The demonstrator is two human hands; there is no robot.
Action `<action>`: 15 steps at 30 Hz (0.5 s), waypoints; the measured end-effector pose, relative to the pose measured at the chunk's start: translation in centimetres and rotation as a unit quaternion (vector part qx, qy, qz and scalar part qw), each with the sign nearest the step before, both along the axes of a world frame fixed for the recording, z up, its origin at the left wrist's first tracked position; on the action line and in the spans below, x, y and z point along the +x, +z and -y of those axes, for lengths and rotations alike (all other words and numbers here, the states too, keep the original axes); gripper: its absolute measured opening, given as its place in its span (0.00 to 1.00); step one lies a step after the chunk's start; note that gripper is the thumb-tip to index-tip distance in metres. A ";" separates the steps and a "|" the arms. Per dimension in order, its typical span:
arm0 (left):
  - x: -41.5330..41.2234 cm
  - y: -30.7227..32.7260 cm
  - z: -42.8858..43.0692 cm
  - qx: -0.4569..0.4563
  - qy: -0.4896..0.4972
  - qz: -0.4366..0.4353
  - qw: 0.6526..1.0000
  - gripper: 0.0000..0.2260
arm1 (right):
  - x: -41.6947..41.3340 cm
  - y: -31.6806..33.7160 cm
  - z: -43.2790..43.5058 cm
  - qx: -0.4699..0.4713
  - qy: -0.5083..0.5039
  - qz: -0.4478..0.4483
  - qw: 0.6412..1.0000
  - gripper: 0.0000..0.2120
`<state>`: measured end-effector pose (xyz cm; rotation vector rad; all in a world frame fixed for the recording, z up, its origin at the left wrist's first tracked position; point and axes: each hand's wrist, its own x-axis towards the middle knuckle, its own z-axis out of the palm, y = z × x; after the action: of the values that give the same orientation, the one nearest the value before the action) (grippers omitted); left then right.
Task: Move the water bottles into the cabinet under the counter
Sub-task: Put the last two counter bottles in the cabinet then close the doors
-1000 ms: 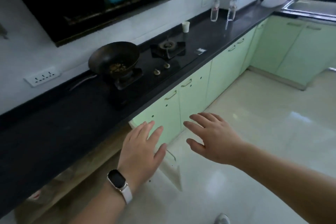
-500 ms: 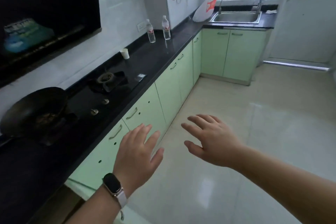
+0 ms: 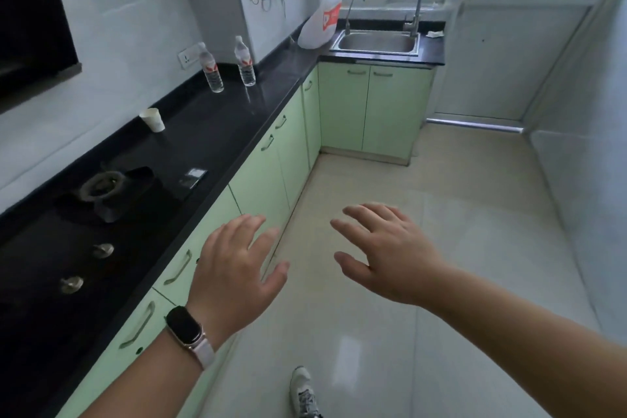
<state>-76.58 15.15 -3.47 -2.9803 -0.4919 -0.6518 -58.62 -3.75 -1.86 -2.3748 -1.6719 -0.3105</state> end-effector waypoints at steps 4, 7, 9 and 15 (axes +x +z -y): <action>4.0 -0.6 -5.7 -0.007 -0.025 -0.018 0.999 0.22 | 3.5 0.1 -5.7 -0.014 -0.014 0.006 1.000 0.25; 6.6 -0.7 -9.9 -0.004 -0.040 -0.010 0.999 0.22 | 6.0 0.5 -10.0 -0.009 -0.014 0.016 1.000 0.24; 8.5 -0.4 -12.6 0.002 -0.054 -0.004 0.999 0.22 | 7.5 1.0 -12.4 -0.005 -0.025 0.021 0.999 0.24; 14.4 -0.1 -18.2 -0.005 -0.071 -0.006 0.997 0.22 | 11.9 1.1 -17.0 0.011 -0.044 0.027 0.999 0.24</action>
<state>-62.19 33.34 -3.53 -3.0489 -0.2846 -0.6438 -46.69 13.24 -0.77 -2.4498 -1.5801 -0.4082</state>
